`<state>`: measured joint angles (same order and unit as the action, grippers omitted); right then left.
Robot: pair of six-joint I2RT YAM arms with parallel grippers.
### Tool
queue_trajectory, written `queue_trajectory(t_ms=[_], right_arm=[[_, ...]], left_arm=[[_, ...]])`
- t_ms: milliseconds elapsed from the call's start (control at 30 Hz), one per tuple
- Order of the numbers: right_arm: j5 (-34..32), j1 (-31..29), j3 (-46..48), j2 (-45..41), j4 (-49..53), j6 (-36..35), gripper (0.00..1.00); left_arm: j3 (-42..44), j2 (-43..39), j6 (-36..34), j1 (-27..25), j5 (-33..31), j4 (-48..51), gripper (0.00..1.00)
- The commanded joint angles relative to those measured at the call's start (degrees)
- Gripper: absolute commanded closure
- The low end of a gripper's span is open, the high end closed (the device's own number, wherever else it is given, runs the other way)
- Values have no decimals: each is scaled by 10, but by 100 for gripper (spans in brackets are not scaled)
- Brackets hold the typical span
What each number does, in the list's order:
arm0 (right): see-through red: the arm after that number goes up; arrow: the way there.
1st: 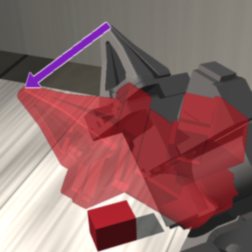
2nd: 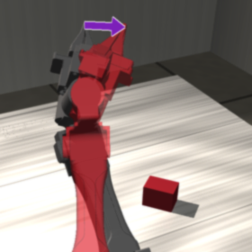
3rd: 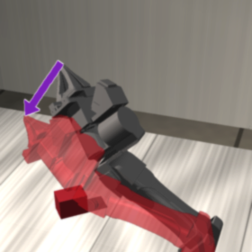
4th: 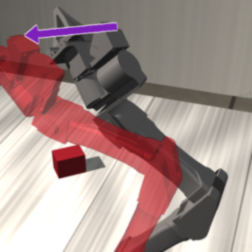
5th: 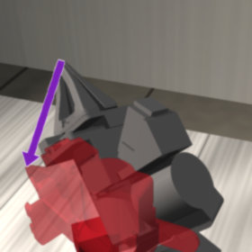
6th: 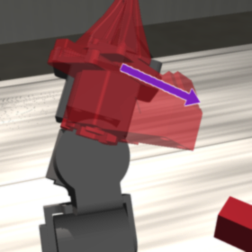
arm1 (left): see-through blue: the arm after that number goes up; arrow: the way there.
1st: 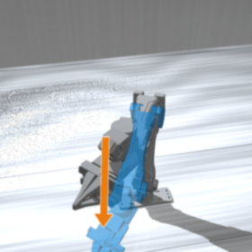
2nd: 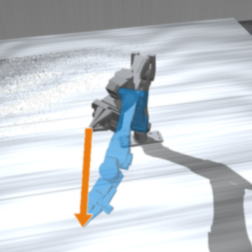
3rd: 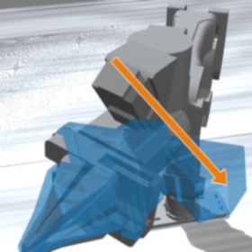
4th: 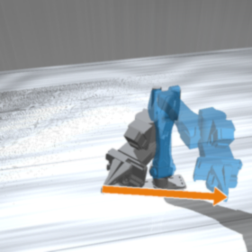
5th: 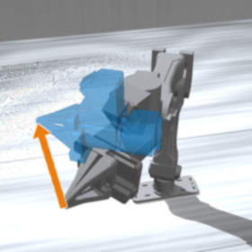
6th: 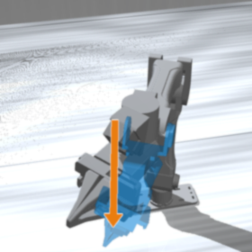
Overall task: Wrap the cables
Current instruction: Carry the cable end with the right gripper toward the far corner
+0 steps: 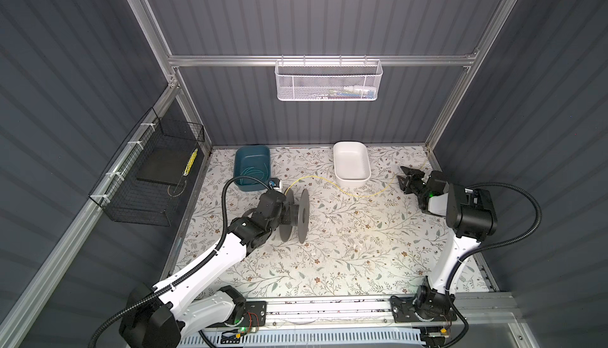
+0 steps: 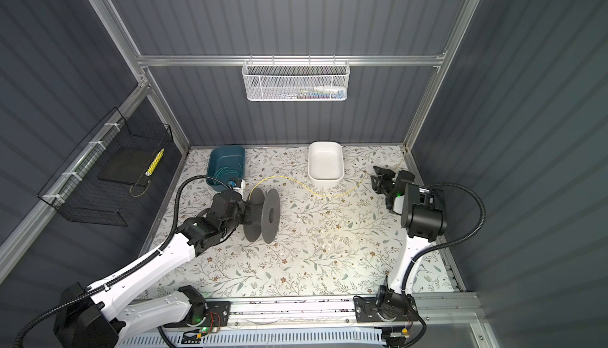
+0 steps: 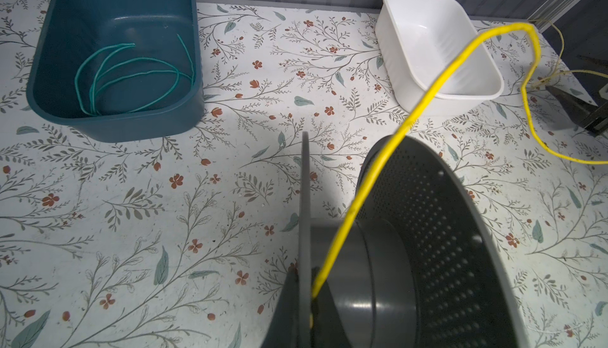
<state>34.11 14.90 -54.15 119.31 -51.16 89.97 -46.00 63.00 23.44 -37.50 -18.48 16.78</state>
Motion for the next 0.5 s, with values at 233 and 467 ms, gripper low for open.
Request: queue_trajectory(t_ms=[233, 467], right_arm=[[-15, -10, -21, 22, 49, -19, 52], [-28, -30, -102, 58, 84, -5, 56]], left_arm=[[-29, -9, -16, 4, -8, -19, 100], [-28, -20, -16, 3, -11, -9, 100]])
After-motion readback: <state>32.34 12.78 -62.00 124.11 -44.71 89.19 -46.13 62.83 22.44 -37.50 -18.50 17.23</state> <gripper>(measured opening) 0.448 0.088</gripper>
